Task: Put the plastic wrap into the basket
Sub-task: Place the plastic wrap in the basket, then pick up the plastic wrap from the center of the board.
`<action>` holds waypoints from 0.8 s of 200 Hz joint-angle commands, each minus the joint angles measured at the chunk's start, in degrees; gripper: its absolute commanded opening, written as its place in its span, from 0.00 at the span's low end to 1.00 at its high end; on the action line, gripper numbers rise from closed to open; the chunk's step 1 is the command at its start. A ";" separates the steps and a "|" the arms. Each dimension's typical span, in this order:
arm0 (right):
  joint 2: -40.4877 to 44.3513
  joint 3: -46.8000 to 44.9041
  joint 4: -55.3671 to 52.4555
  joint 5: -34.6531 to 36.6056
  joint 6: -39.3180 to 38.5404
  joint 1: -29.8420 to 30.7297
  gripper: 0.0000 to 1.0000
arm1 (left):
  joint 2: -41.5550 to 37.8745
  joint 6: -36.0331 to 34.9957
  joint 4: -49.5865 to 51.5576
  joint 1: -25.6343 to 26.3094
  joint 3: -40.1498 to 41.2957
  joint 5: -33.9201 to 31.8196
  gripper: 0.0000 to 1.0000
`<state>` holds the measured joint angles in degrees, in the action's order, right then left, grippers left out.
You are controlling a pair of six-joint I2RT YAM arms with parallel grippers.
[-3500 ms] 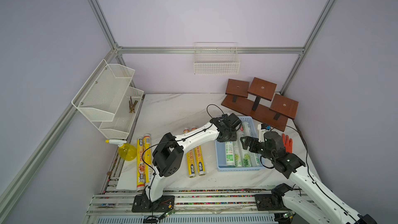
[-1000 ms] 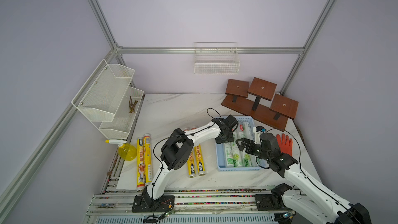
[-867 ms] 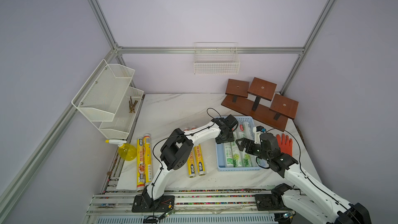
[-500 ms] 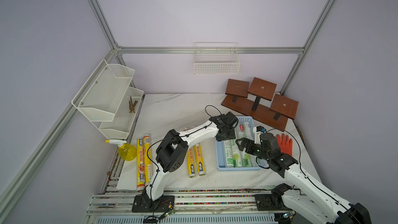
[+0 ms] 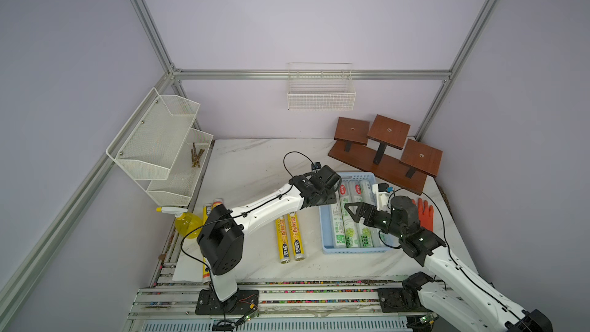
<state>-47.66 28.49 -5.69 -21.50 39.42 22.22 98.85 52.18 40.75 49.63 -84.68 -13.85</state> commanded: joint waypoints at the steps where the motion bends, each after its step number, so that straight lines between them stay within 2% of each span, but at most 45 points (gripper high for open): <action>1: -1.02 2.36 6.38 -6.53 1.90 0.45 0.99 | -7.26 -0.64 -1.20 -0.34 5.10 -8.50 0.58; 26: -3.28 5.24 6.54 -5.05 1.28 4.10 0.99 | -13.57 0.09 -1.33 -1.63 13.09 -11.21 0.57; 66: -12.73 13.27 0.96 8.19 -4.11 18.15 0.99 | -22.52 1.17 -1.59 -5.43 23.15 -9.90 0.57; 97: -21.10 19.60 -3.38 17.16 -7.40 25.84 0.99 | -26.01 1.17 0.80 -8.16 27.85 -9.05 0.59; 130: -25.94 23.28 -4.05 21.97 -8.68 30.60 0.99 | -28.19 0.84 2.50 -11.33 31.93 -6.95 0.61; 160: -27.57 24.58 -6.12 27.91 -6.81 31.48 0.99 | -28.83 0.56 -2.94 -11.97 34.32 0.22 0.63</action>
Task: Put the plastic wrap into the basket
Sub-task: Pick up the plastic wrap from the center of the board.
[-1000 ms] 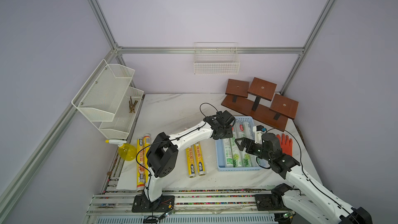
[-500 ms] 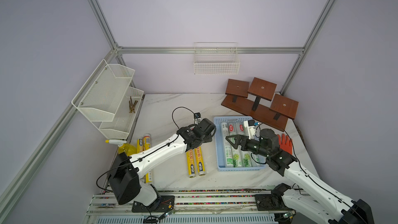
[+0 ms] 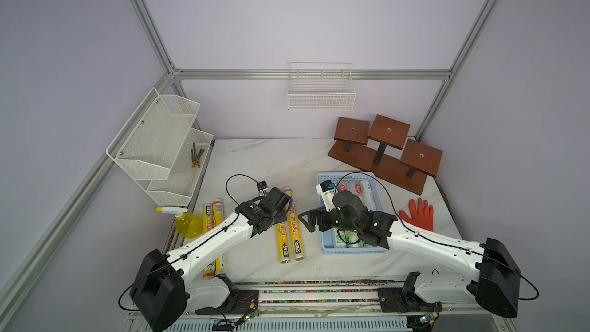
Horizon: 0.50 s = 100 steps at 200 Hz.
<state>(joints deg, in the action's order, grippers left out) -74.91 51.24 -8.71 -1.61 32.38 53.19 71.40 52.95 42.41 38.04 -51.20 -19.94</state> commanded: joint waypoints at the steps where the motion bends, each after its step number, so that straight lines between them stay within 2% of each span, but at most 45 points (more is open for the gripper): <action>1: -0.32 1.75 -3.17 8.29 0.27 0.51 0.99 | -1.32 -0.38 -4.92 -0.36 0.84 6.80 0.63; 18: 0.48 1.28 -4.32 11.74 1.06 0.47 0.99 | 0.09 -2.14 -9.53 -0.16 -0.08 14.19 0.63; 36: 2.22 -0.38 -5.52 17.11 4.08 0.27 0.99 | 3.67 -1.53 -11.55 0.47 -2.03 16.92 0.62; 52: 3.51 -2.11 -5.53 17.47 4.67 -0.75 0.99 | 8.60 -1.09 -9.32 0.81 -5.32 16.18 0.62; 73: 4.03 -2.95 -5.63 13.55 4.86 -2.44 0.99 | 16.39 -0.47 -3.18 1.46 -10.86 13.94 0.62; 100: 4.43 -3.50 -5.76 11.72 4.73 -2.83 0.99 | 21.05 0.13 1.44 2.47 -14.60 10.47 0.62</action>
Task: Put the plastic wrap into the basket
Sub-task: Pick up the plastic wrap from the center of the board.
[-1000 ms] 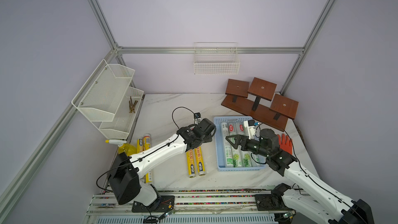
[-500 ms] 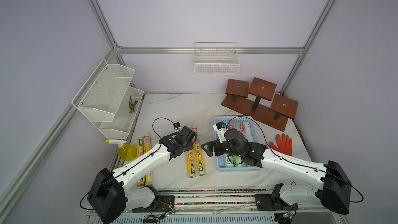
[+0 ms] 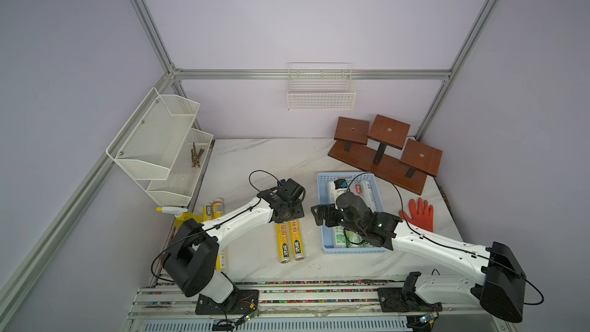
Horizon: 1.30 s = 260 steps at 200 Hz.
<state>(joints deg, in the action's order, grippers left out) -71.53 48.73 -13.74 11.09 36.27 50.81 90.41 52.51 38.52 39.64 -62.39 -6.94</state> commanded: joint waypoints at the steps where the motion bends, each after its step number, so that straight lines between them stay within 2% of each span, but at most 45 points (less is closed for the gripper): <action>1: 1.09 -1.09 -0.66 -0.94 0.87 -0.45 0.99 | 2.13 0.57 5.33 0.88 -3.47 -2.50 0.62; 51: 1.05 -3.24 1.85 -2.54 1.08 -0.73 0.99 | 6.33 0.18 4.45 0.88 -5.92 -1.29 0.64; 167: -1.81 -5.36 6.39 -7.97 0.69 -1.15 0.99 | 13.80 0.49 6.19 0.91 -8.34 -3.65 0.61; 260: -1.16 -5.05 3.35 -4.02 0.95 -1.33 0.99 | 18.72 0.05 6.43 0.88 -9.07 -3.78 0.57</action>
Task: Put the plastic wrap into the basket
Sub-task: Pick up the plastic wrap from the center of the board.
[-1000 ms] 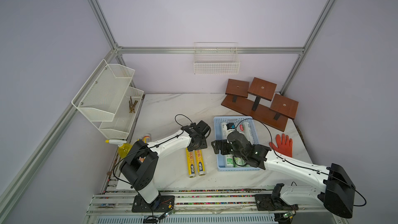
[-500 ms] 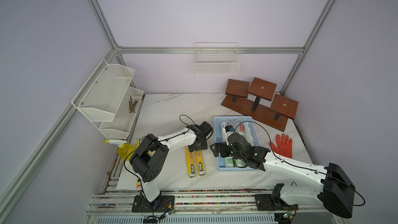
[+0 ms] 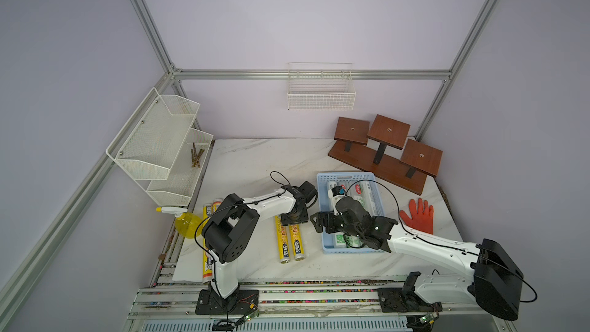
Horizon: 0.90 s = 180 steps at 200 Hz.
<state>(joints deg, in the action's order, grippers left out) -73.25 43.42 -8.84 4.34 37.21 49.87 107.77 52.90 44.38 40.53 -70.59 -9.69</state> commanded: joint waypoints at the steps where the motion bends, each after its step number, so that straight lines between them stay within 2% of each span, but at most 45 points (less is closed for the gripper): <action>1: 0.57 0.26 -1.63 2.80 0.03 -0.39 0.99 | 1.47 -0.35 0.55 -0.06 -0.87 -1.03 0.56; 59: 2.15 -0.11 -2.58 4.72 0.23 -0.47 0.99 | 1.17 -0.43 1.98 -0.07 -1.04 -1.38 0.49; 78: 2.66 -0.40 -2.59 4.98 0.23 -0.47 0.99 | 0.14 -0.35 1.98 0.09 -1.21 -1.16 0.39; 90: 3.02 -0.48 -2.54 5.00 0.30 -0.55 0.99 | -1.06 -0.02 2.00 0.10 -1.31 -1.23 0.38; 107: 3.62 -0.75 -2.58 5.18 0.49 -0.56 0.99 | -3.52 0.94 0.23 0.16 -0.44 -1.37 0.32; 148: 7.43 -1.44 -2.93 6.75 0.98 -0.71 0.99 | -11.02 0.49 -1.22 1.53 -1.86 -2.48 0.30; 180: 11.30 -2.78 -2.85 8.92 1.39 -1.18 0.99 | -13.37 -0.61 -1.58 3.32 -4.38 -1.65 0.29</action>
<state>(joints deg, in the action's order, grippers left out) -64.93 42.09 -11.20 10.33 37.69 49.34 97.14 53.28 44.29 42.30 -71.79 -10.72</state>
